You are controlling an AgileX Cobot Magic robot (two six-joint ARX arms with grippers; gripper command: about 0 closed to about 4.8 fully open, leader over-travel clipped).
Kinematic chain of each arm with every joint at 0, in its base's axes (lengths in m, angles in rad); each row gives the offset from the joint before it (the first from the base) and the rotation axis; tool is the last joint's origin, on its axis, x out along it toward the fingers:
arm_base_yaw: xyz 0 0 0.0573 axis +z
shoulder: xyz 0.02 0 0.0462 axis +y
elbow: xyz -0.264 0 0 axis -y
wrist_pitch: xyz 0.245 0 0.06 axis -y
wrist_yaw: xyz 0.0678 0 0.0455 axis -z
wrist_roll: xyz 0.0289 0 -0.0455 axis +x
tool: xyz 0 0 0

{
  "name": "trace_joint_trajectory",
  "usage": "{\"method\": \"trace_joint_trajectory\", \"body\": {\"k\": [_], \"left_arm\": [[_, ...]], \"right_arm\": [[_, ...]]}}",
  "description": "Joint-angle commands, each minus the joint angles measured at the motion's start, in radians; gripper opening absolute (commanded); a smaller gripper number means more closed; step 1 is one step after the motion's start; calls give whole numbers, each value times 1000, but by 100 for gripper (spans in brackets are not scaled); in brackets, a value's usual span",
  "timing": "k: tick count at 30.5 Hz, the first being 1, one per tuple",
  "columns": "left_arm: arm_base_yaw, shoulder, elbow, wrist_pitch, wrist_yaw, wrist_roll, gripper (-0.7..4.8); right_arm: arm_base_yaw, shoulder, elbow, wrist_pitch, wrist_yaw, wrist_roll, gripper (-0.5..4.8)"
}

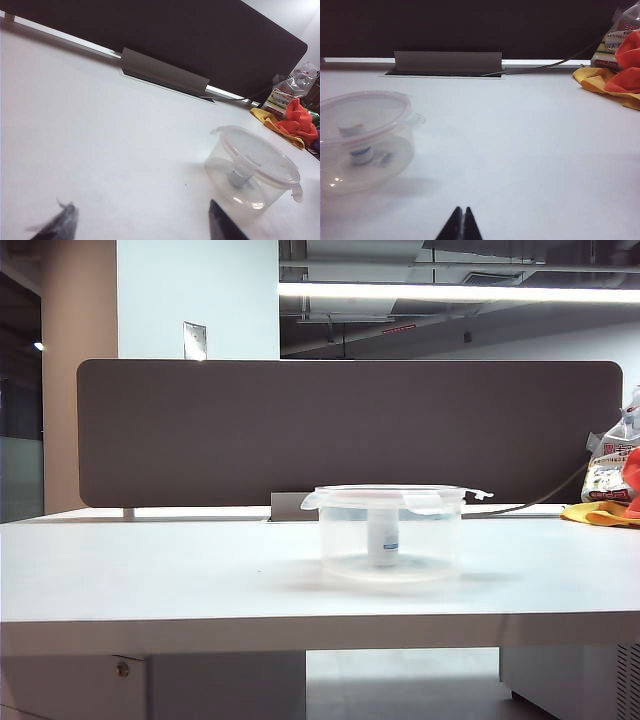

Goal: Remove the lid of the round box, pick up the small white medicine bottle inside, and place it on the table.

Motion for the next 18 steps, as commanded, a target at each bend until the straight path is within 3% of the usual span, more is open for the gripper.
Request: {"method": "trace_joint_trajectory", "body": {"k": [1, 9, 10, 13, 14, 15, 18], "left_arm": [[2, 0, 1, 27, 5, -3, 341], [2, 0, 2, 42, -40, -3, 329], [2, 0, 2, 43, -37, -3, 304], [2, 0, 3, 45, 17, -11, 110], [2, 0, 2, 46, 31, -10, 68], [2, 0, 2, 46, 39, -11, 44], [2, 0, 3, 48, 51, -11, 40]], "right_arm": [[0, 0, -4, 17, 5, 2, -1], [0, 0, -3, 24, -18, 2, -1], [1, 0, -3, 31, -26, 3, -1], [1, 0, -1, 58, -43, 71, -2], [1, 0, 0, 65, -43, 89, -2], [0, 0, 0, 71, -43, 103, -2], [1, 0, 0, 73, -44, 127, -2]]}}
